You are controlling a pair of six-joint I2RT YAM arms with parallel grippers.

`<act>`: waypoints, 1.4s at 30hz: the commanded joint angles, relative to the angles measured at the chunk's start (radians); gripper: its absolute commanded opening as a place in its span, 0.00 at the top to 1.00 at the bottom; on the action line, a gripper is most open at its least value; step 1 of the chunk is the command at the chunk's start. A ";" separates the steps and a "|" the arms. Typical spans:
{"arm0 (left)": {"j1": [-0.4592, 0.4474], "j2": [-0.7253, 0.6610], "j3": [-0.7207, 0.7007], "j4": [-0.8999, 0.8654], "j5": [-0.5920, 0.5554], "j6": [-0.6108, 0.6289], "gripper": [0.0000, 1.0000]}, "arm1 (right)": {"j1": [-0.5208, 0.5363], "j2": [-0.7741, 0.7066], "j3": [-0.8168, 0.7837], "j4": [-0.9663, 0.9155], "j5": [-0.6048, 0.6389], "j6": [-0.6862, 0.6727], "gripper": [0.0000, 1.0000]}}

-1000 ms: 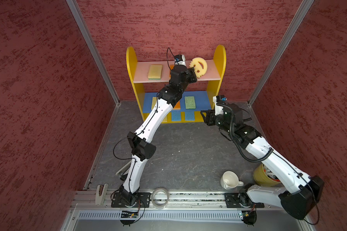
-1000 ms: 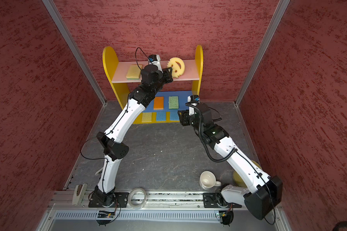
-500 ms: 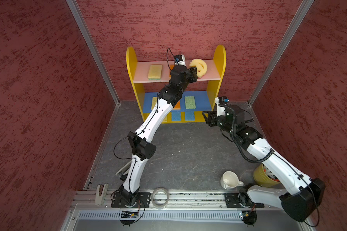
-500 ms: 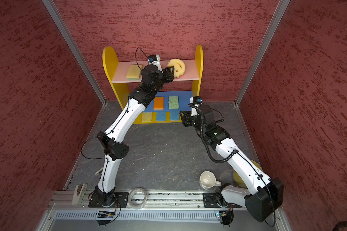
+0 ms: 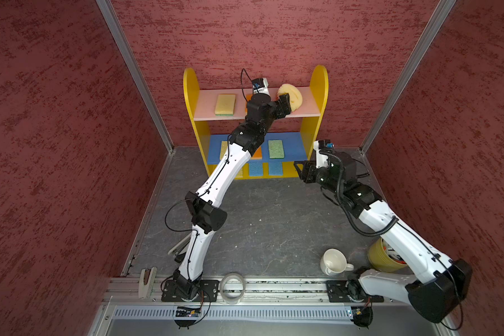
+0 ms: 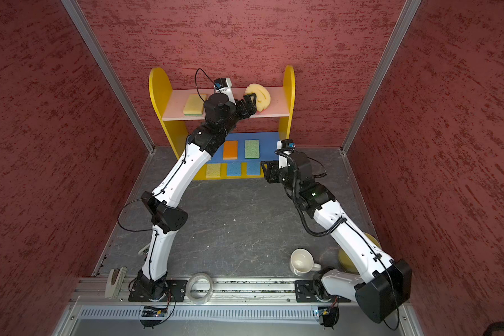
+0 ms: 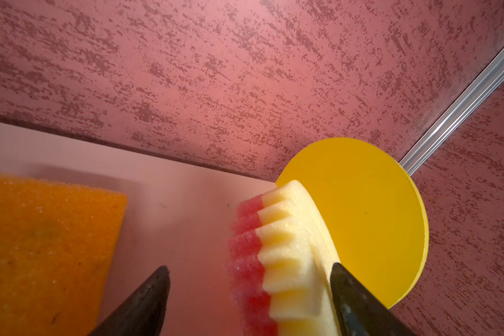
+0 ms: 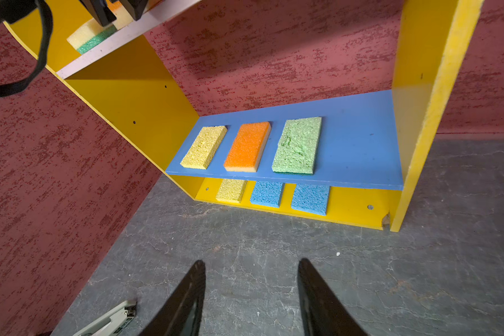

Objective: Arrange cleaning sponges on a shelf
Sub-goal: Place the cleaning sponge on the shelf.

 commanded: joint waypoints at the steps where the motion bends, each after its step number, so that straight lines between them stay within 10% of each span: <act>1: 0.009 0.024 0.026 0.030 -0.007 0.004 0.15 | -0.014 -0.001 0.002 0.055 -0.006 0.012 0.49; 6: 0.010 0.024 0.026 0.031 0.000 0.006 0.28 | -0.036 0.087 0.107 0.157 -0.054 0.013 0.68; 19: 0.022 0.038 0.025 0.016 0.034 -0.035 0.28 | -0.045 0.433 0.530 0.220 -0.194 0.043 0.73; 42: -0.002 -0.096 -0.091 0.078 0.070 -0.040 0.21 | -0.078 0.555 0.653 0.220 -0.198 0.068 0.73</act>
